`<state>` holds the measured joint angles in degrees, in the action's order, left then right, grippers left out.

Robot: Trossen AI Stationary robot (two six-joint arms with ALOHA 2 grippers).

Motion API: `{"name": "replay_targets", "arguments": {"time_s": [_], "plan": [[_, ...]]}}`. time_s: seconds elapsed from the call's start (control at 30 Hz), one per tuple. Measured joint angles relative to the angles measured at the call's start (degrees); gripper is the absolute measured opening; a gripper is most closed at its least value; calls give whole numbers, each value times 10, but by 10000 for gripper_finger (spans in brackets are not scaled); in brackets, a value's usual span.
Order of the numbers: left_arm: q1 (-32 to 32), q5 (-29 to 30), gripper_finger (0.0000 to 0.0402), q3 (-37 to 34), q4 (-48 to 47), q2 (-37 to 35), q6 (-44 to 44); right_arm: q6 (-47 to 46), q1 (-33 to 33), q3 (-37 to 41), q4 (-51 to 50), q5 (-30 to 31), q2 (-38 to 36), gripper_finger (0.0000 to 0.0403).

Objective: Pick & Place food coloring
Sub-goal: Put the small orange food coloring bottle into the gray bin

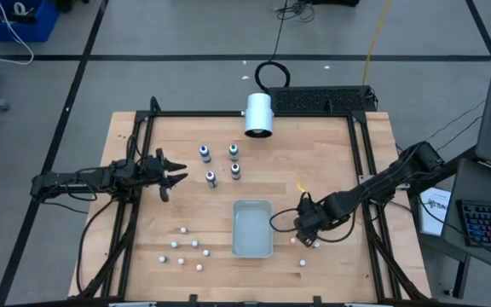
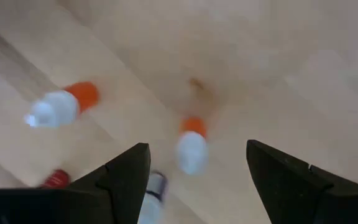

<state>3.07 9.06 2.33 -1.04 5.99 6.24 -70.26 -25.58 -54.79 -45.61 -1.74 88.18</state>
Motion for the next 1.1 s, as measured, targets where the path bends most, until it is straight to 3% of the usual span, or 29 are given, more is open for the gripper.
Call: {"name": "replay_targets", "arguments": {"time_s": [1.1], "plan": [[0,0,148,0,0,0,0,-9,-1,28,38,4,0,254]]}}
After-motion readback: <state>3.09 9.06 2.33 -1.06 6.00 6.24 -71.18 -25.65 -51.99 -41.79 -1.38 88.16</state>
